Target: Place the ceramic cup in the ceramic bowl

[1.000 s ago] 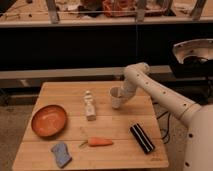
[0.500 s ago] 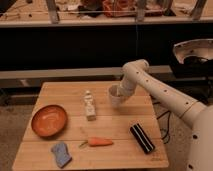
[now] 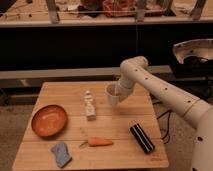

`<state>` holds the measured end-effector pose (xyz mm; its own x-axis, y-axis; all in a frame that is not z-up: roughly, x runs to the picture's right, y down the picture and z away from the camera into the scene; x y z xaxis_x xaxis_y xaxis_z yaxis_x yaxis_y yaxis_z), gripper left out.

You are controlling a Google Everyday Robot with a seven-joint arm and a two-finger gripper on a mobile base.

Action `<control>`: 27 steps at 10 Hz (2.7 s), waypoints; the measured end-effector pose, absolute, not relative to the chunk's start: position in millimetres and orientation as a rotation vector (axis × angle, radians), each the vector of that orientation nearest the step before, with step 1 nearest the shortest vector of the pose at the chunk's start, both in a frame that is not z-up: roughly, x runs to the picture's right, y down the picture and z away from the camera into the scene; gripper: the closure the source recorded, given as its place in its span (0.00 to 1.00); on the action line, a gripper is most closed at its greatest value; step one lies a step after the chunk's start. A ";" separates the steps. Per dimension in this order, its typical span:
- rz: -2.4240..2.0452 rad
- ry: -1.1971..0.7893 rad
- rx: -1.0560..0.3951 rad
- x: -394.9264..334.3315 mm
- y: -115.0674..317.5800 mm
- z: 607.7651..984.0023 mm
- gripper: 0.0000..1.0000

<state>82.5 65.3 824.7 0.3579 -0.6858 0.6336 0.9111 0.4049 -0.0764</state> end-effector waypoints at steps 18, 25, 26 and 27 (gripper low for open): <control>-1.334 -0.602 -0.414 -68.9 65.1 742.9 0.99; -1.468 -0.634 -0.386 -155.0 78.6 731.0 0.99; -1.493 -0.628 -0.385 -165.6 78.8 732.4 0.99; -1.513 -0.638 -0.388 -179.5 81.5 732.1 0.99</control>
